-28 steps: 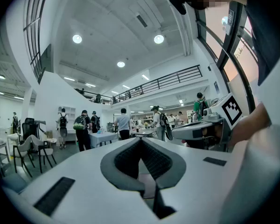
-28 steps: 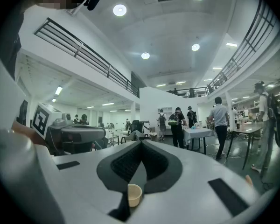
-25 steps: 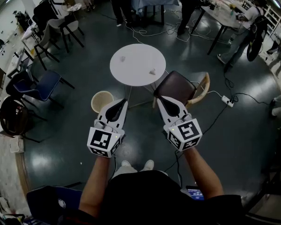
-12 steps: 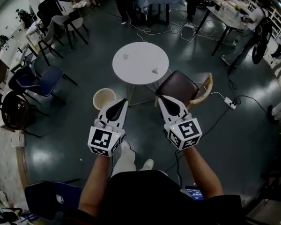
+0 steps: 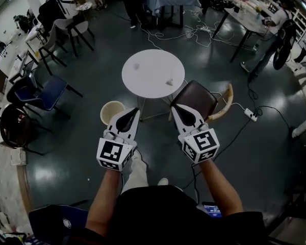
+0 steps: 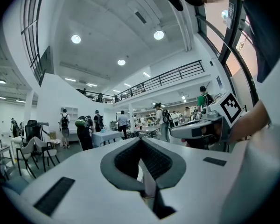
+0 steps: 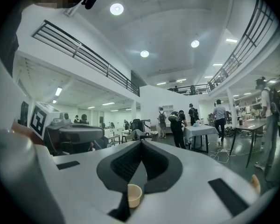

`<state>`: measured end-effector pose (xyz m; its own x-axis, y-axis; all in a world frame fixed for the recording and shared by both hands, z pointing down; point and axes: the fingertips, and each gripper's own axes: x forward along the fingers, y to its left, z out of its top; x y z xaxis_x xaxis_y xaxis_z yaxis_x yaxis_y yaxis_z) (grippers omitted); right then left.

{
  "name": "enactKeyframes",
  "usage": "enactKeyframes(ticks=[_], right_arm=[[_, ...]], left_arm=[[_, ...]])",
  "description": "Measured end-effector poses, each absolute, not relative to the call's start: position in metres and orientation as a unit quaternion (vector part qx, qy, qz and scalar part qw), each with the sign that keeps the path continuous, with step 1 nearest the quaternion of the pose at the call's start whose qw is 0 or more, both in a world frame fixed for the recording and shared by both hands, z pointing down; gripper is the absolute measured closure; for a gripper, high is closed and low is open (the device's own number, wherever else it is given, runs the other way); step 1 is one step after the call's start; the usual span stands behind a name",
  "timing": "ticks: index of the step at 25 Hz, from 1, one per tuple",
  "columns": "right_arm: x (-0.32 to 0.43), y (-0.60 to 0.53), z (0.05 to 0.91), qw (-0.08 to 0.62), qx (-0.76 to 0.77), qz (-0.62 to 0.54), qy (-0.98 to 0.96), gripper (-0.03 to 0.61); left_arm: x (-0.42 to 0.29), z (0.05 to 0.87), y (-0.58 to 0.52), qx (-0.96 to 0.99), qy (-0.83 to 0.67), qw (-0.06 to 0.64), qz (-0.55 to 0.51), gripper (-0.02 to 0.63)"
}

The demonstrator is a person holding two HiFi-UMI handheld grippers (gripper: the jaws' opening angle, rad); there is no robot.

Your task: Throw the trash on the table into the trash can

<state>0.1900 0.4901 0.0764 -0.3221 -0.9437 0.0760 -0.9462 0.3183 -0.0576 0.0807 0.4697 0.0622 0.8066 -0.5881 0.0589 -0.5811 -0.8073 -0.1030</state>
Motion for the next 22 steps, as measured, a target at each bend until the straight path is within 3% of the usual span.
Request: enactKeyframes(ticks=[22], right_arm=[[0.2, 0.287, 0.098, 0.04, 0.612, 0.072, -0.786, 0.56]], left_arm=[[0.087, 0.083, 0.258, -0.958, 0.279, 0.016, -0.064, 0.598]])
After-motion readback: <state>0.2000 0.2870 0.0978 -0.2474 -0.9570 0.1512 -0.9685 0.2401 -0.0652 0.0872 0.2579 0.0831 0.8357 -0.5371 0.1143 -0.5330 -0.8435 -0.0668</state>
